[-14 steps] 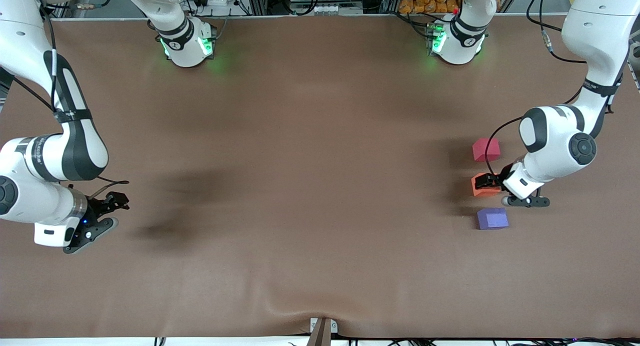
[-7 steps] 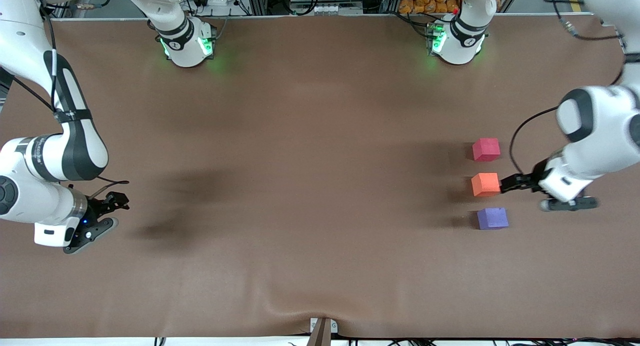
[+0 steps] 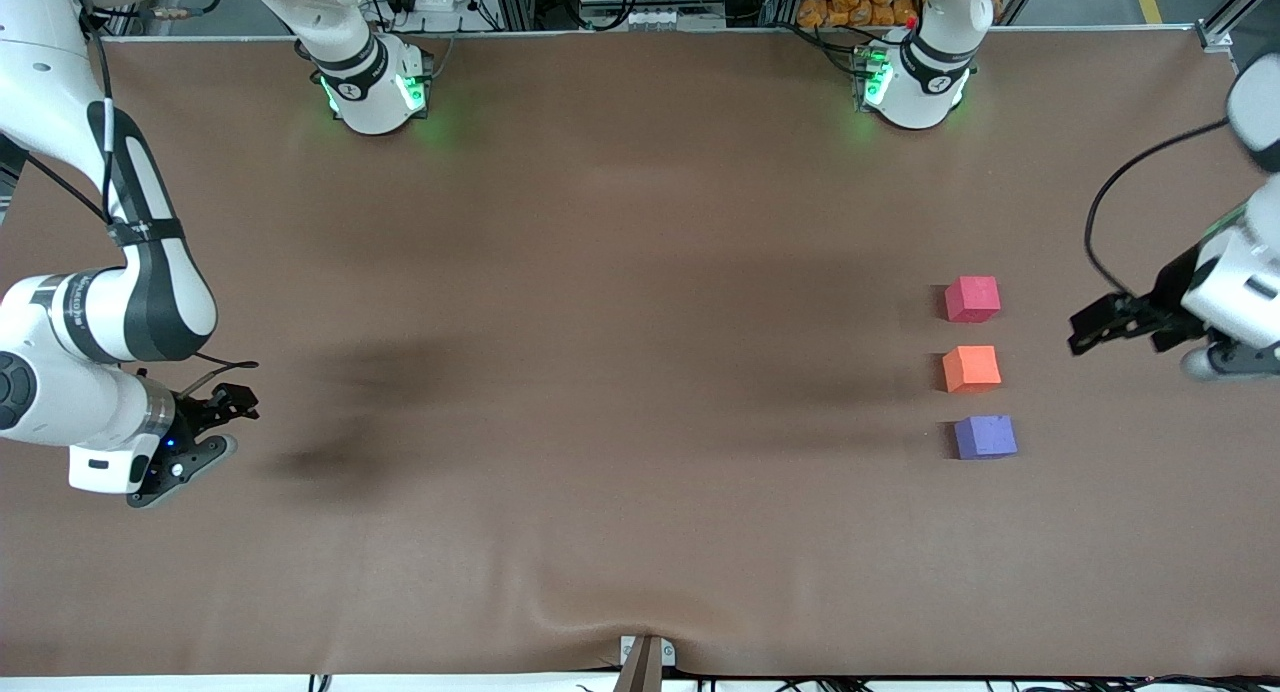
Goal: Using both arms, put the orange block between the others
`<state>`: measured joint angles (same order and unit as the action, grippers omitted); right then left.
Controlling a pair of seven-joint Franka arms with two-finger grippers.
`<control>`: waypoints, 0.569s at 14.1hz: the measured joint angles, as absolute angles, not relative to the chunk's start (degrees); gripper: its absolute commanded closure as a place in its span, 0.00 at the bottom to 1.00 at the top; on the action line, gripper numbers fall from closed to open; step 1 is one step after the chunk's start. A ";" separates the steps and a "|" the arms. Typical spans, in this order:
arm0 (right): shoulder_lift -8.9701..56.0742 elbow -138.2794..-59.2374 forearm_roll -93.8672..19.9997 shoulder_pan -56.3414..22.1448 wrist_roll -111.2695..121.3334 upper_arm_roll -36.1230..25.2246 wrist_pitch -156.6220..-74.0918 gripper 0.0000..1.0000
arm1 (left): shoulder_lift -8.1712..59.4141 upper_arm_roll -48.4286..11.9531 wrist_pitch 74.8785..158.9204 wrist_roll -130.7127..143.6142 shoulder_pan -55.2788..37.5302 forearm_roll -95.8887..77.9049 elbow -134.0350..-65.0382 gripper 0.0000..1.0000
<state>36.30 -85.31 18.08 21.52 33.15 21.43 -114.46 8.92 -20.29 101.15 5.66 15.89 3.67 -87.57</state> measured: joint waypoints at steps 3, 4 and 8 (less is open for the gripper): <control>35.58 -85.18 17.09 21.56 33.02 21.44 -113.97 0.00 | 8.47 -22.29 94.16 5.94 15.87 3.96 -82.52 0.00; 34.72 -85.16 15.43 21.65 32.95 21.41 -113.02 0.00 | 7.70 -22.45 93.55 6.01 15.88 3.97 -81.98 0.00; 29.21 -85.04 10.94 23.66 30.55 21.24 -107.61 0.00 | 3.85 -22.39 89.25 6.02 16.00 3.83 -81.84 0.00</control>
